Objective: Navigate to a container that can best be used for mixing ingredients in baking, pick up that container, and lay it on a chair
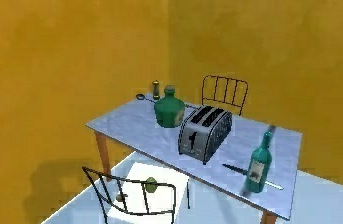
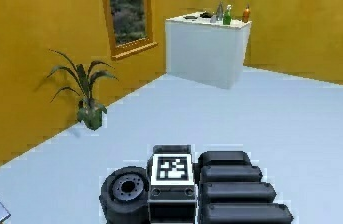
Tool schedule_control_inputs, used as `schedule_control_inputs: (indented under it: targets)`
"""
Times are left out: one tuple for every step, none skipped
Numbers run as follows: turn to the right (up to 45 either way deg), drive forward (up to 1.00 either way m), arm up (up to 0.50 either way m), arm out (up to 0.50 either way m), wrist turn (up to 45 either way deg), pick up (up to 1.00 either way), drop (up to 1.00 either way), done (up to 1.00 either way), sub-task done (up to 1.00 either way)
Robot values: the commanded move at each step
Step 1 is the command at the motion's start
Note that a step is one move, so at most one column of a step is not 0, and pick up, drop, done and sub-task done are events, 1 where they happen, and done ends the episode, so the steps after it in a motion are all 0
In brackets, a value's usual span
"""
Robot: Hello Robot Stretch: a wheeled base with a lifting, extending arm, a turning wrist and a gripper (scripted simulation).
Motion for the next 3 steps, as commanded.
schedule_control_inputs:
  targets:
    - [0.0, 0.15, 0.0, 0.0, 0.0, 0.0, 0.0, 0.0, 0.0]
    - [-45.0, 0.0, 0.0, 0.0, 0.0, 0.0, 0.0, 0.0, 0.0]
    - [-9.0, 0.0, 0.0, 0.0, 0.0, 0.0, 0.0, 0.0, 0.0]
